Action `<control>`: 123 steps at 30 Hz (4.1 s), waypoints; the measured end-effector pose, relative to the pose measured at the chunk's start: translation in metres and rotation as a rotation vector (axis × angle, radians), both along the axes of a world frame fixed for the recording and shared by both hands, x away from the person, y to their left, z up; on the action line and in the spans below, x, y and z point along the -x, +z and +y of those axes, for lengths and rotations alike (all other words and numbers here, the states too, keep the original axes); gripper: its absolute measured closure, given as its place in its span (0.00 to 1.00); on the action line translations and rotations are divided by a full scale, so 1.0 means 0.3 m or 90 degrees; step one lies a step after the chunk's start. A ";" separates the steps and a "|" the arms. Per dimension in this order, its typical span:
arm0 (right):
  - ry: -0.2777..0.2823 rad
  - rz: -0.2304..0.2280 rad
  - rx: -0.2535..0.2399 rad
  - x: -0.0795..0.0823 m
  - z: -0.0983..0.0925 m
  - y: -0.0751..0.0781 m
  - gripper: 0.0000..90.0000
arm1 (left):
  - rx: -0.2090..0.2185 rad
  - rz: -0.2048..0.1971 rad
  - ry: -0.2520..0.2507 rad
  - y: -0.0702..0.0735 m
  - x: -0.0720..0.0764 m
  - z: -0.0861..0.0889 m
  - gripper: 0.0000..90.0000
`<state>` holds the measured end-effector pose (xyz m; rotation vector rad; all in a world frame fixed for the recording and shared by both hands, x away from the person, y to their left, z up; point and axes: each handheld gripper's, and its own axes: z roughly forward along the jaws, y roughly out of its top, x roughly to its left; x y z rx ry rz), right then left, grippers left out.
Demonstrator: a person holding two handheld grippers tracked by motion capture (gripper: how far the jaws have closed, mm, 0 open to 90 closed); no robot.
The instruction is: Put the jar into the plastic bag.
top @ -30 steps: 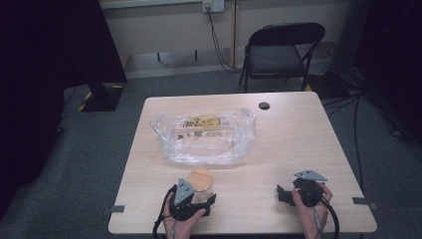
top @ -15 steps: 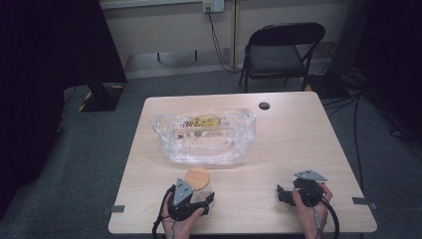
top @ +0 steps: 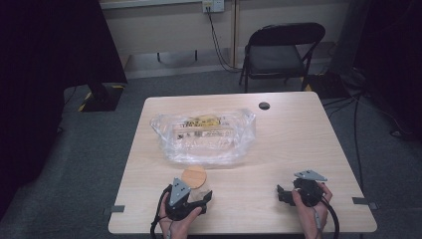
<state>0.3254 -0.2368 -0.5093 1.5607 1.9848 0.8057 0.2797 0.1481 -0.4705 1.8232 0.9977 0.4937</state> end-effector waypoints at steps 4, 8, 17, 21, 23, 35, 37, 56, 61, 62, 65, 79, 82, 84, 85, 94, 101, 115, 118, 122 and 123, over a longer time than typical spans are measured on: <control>0.000 0.000 0.000 0.000 0.000 0.000 0.00 | -0.004 -0.001 0.003 0.009 -0.001 0.008 0.28; 0.000 0.000 0.000 0.000 0.000 0.000 0.00 | -0.003 -0.002 0.008 0.020 -0.004 0.016 0.28; 0.000 0.000 0.000 0.000 0.000 0.000 0.00 | -0.003 0.004 0.024 0.046 -0.013 0.032 0.28; 0.000 0.000 0.000 0.000 0.000 0.000 0.00 | 0.003 0.000 0.018 0.058 -0.014 0.039 0.28; 0.000 0.000 0.000 0.000 0.000 0.000 0.00 | 0.002 -0.003 0.019 0.066 -0.016 0.041 0.28; 0.000 0.000 0.000 0.000 0.000 0.000 0.00 | 0.002 -0.009 0.017 0.126 -0.039 0.048 0.28; 0.000 0.000 0.000 0.000 0.000 0.000 0.00 | -0.003 -0.013 0.019 0.139 -0.044 0.048 0.28; 0.000 0.000 0.000 0.000 0.000 0.000 0.00 | -0.019 -0.041 0.017 0.278 -0.117 0.055 0.28; 0.000 0.000 0.000 0.000 0.000 0.000 0.00 | -0.025 -0.048 0.013 0.317 -0.143 0.047 0.28; 0.000 0.000 0.000 0.000 0.000 0.000 0.00 | -0.026 -0.050 0.013 0.325 -0.148 0.045 0.28; 0.000 0.000 0.000 0.000 0.000 0.000 0.00 | -0.027 -0.053 0.010 0.346 -0.166 0.040 0.28; 0.000 0.000 0.000 0.000 0.000 0.000 0.00 | -0.044 -0.059 0.003 0.390 -0.261 0.022 0.28; 0.000 0.000 0.000 0.000 0.000 0.000 0.00 | -0.047 -0.063 0.004 0.397 -0.282 0.018 0.28; 0.000 0.000 0.000 0.000 0.000 0.000 0.00 | -0.044 -0.061 0.004 0.396 -0.298 0.018 0.28; 0.000 0.000 0.000 0.000 0.000 0.000 0.00 | -0.047 -0.061 0.006 0.395 -0.306 0.016 0.28; 0.000 0.000 0.000 0.000 0.000 0.000 0.00 | -0.038 -0.047 0.009 0.399 -0.378 0.001 0.28; 0.000 0.000 0.000 0.000 0.000 0.000 0.00 | -0.050 -0.046 0.018 0.398 -0.435 -0.012 0.28; 0.000 0.000 0.000 0.000 0.000 0.000 0.00 | -0.070 -0.045 0.014 0.367 -0.545 -0.057 0.28; 0.000 0.000 0.000 0.000 0.000 0.000 0.00 | -0.068 -0.037 0.015 0.347 -0.567 -0.065 0.28; 0.000 0.000 0.000 0.000 0.000 0.000 0.00 | -0.073 -0.034 0.014 0.324 -0.591 -0.073 0.28; 0.000 0.000 0.000 0.000 0.000 0.000 0.00 | -0.076 -0.034 0.014 0.319 -0.597 -0.075 0.28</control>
